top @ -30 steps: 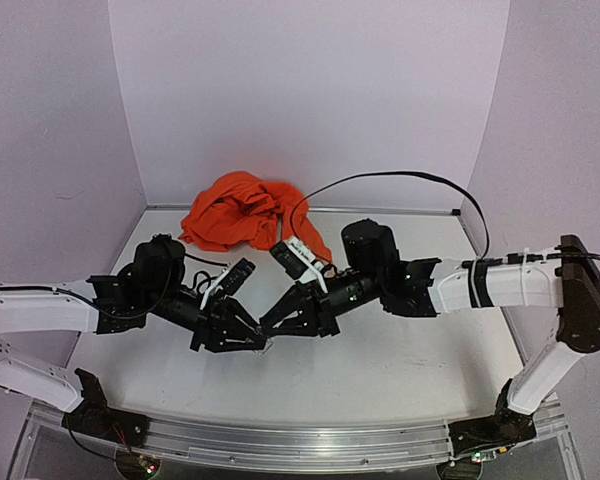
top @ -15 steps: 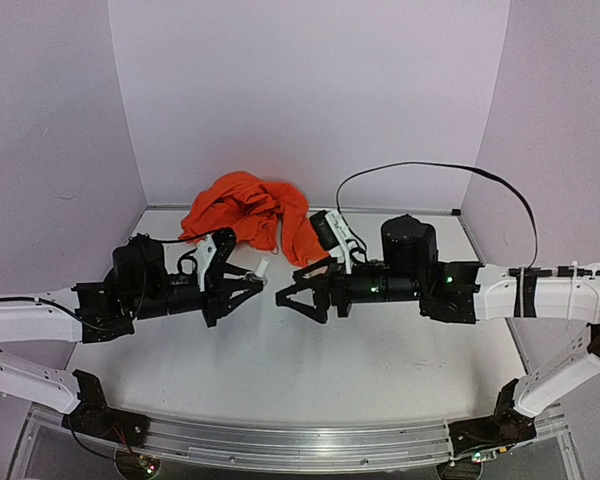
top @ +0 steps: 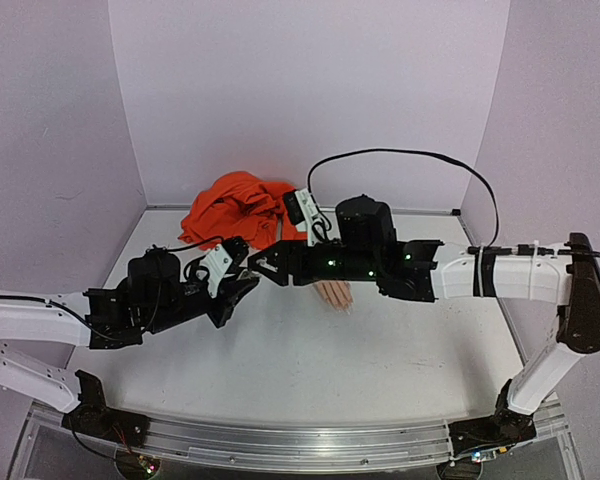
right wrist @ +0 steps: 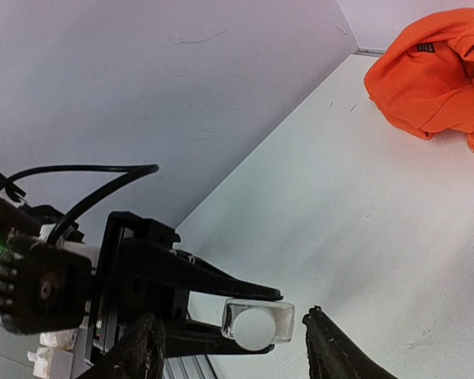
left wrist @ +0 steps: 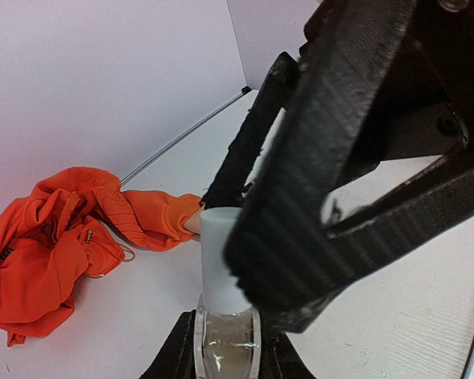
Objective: Paint the nails
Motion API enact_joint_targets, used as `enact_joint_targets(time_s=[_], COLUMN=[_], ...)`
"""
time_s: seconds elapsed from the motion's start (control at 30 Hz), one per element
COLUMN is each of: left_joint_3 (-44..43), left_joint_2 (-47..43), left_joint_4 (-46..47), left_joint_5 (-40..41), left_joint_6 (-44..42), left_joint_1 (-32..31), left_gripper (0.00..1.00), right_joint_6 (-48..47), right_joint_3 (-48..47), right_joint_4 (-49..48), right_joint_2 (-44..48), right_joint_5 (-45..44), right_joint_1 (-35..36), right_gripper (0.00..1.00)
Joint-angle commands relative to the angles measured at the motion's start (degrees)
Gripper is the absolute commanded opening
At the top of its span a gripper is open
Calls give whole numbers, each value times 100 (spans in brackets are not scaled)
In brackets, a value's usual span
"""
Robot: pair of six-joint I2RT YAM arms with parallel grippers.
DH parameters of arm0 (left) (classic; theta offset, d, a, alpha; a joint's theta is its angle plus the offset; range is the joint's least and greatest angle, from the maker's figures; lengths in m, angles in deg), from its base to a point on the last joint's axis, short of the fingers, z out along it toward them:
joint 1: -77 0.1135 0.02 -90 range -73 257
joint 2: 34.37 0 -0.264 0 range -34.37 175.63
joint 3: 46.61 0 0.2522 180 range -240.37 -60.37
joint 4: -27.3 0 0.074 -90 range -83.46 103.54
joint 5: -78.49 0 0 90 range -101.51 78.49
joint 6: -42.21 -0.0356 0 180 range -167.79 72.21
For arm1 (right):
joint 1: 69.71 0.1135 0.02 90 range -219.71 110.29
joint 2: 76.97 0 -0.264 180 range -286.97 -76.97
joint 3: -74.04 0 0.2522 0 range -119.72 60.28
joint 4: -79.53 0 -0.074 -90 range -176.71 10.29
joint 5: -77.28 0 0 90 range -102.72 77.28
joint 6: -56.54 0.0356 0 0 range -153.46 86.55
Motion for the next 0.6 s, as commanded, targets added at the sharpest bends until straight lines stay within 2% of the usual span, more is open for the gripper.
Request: enact_joint_targets(time_s=[0.0,0.17,0.27,0.4,0.47,0.53,0.57], left_joint_3=[-28,36,44,50,70,69,53], left_joint_2=[-122,-180,-210,-324,-491,-622,-644], left_joint_4=[365,365,365,356,361,368,449], left_joint_5=[282,151,85,-197,-1006,-2796,-4039], left_joint_6=[-148,-120,-63,151,237,514,766], left_joint_1=[-30,-31,-31,-24,42,408,678], left_gripper=[0,0,0,0,0,0,0], right_joint_6=[213,266,191,-210,-716,-1665,-2060], right_joint_3=[-471,-678,-760,-699,-542,-188,4], right_joint_4=[-67,-67,-79,-101,-110,-234,-317], right_joint_2=[-223,-502,-602,-498,-306,-74,36], right_joint_5=[-326,-239,-96,260,711,2052,3029], right_joint_1=[20,23,23,3,-16,-21,-25], right_gripper=[58,51,31,12,1,0,0])
